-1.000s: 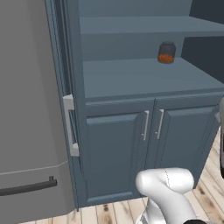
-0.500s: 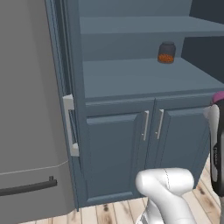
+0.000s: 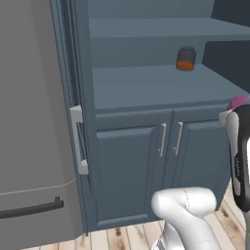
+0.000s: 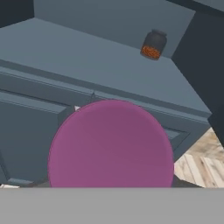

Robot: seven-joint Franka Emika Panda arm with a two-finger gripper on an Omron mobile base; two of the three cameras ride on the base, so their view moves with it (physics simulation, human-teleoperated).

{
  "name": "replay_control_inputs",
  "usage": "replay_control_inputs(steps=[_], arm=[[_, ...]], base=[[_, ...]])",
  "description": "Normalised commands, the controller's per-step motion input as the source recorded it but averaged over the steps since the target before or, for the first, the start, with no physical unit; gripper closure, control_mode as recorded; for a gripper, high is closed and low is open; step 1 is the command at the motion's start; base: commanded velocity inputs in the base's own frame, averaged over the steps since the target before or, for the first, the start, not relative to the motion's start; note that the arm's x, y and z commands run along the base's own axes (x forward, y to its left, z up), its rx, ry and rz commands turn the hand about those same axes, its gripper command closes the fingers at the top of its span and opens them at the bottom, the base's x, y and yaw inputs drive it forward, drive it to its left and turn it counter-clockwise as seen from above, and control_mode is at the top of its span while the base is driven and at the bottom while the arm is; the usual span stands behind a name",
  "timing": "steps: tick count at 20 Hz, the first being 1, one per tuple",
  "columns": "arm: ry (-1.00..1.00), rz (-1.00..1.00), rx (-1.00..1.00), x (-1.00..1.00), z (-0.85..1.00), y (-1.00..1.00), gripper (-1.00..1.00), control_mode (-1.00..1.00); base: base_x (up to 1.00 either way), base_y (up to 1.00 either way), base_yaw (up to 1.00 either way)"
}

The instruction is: Pick the bar and jam from the counter and place them in the cabinets closest to them.

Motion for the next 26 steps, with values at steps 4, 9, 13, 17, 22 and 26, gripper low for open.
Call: replay_control_inputs(steps=[4, 9, 13, 17, 22, 26], arm=[[0.00, 0.00, 0.00, 0.32, 0.07, 0.14, 1.00, -1.00], [0.00, 0.00, 0.00, 0.33, 0.00, 0.07, 1.00, -1.00], [0.00, 0.00, 0.02, 0.37, 0.00, 0.05, 1.00, -1.00], [0.00, 0.01, 0.02, 0.37, 0.00, 0.03, 1.00, -1.00], [0.00, 0.00, 0.01, 0.36, 0.00, 0.08, 1.00, -1.00], [0.00, 0.00, 0.01, 0.38, 0.00, 0.11, 1.00, -1.00]], base=[[0.00, 0.00, 0.00], [0.00, 0.00, 0.00], [0.00, 0.00, 0.00], [0.00, 0.00, 0.00], [0.00, 0.00, 0.00], [0.00, 0.00, 0.00]])
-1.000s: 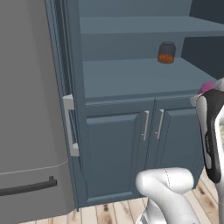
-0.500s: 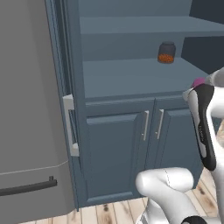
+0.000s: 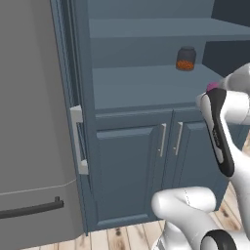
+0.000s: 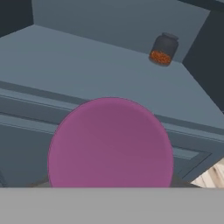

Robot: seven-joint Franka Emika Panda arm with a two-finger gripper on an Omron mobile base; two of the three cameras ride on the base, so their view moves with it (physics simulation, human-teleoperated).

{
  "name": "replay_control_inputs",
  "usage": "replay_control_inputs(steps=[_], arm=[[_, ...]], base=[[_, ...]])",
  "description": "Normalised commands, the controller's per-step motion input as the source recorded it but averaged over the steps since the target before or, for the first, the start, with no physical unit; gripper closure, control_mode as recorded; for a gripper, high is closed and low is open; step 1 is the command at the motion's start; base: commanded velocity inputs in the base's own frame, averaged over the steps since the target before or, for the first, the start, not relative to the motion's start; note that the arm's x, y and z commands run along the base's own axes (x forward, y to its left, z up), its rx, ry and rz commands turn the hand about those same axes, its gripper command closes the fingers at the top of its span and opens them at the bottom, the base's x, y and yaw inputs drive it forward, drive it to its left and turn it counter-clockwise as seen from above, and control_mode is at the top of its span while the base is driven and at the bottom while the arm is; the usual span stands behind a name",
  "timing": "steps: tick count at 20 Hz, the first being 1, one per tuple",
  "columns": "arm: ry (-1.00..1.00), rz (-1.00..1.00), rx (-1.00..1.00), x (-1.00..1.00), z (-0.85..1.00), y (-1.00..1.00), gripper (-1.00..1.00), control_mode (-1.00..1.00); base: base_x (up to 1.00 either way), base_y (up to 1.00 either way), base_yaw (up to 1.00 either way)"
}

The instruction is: Pick the bar and jam from the counter and place them in the cabinets closest to them.

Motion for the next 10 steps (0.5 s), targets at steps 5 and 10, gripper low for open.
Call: replay_control_inputs(steps=[5, 10], arm=[[0.00, 0.00, 0.00, 0.26, 0.00, 0.05, 1.00, -1.00], [0.00, 0.00, 0.00, 0.01, 0.00, 0.00, 1.00, -1.00]], base=[[0.00, 0.00, 0.00], [0.00, 0.00, 0.00]])
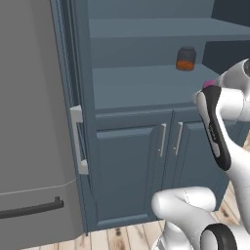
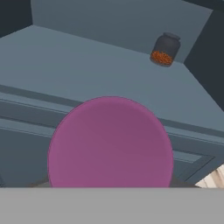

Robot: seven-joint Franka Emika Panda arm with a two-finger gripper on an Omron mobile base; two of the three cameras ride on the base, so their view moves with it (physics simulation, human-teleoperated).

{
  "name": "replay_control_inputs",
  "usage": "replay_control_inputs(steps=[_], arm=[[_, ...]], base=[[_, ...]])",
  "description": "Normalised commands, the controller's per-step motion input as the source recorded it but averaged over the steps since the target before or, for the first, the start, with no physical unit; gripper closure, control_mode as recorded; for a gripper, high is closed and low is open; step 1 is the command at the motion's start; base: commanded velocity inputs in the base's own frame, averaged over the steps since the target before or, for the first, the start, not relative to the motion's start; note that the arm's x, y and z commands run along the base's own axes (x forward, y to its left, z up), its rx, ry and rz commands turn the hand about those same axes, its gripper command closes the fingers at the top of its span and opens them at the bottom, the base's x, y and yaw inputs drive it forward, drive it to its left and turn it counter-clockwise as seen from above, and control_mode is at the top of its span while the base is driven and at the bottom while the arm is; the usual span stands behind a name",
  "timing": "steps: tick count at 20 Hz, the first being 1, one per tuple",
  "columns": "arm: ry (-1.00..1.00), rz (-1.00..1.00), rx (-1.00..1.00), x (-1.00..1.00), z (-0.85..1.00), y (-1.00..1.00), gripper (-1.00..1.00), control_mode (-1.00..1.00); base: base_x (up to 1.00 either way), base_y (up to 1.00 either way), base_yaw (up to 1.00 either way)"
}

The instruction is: Pick the bar and jam from the counter and place them in the cabinets closest to them.

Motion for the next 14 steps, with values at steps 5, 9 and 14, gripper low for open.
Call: replay_control_inputs(steps=[5, 9, 14], arm=[[0.00, 0.00, 0.00, 0.03, -0.10, 0.00, 1.00, -1.00], [0.01, 0.00, 0.00, 0.13, -0.20, 0.00, 1.00, -1.00], [0.01, 0.00, 0.03, 0.32, -0.10, 0.00, 1.00, -1.00]], base=[[0.00, 0.00, 0.00], [0.00, 0.00, 0.00], [0.00, 0.00, 0.00]])
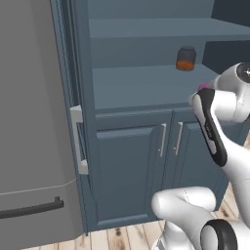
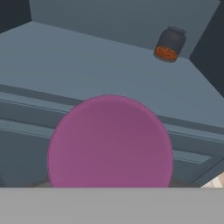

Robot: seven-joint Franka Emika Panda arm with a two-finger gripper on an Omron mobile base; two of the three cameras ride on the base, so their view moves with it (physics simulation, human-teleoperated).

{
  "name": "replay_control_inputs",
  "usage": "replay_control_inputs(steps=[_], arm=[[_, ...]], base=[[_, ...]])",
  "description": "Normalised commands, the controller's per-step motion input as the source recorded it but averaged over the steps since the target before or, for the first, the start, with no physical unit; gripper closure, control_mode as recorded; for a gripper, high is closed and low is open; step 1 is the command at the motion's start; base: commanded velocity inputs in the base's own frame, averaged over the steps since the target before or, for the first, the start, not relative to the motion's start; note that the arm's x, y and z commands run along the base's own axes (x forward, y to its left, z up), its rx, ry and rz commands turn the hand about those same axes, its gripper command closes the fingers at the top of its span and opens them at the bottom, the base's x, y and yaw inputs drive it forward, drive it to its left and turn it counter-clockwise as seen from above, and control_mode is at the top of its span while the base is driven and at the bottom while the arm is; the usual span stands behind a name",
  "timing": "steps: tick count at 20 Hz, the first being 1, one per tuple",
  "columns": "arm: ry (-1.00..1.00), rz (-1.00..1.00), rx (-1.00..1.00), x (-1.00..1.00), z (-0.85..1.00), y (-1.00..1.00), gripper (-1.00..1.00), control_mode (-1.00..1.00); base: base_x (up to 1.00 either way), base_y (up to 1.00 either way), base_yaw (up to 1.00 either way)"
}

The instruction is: Pick the bar and jam from the counter and place them in the cabinets closest to them.

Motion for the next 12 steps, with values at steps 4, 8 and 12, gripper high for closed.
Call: replay_control_inputs(steps=[4, 8, 12], arm=[[0.03, 0.01, 0.05, 0.51, -0.01, 0.00, 1.00, -1.00], [0.07, 0.02, 0.06, 0.57, 0.00, 0.00, 1.00, -1.00], [0.12, 0.02, 0.04, 0.56, 0.00, 0.00, 1.00, -1.00]], base=[[0.00, 0.00, 0.00], [0.00, 0.00, 0.00], [0.00, 0.00, 0.00]])
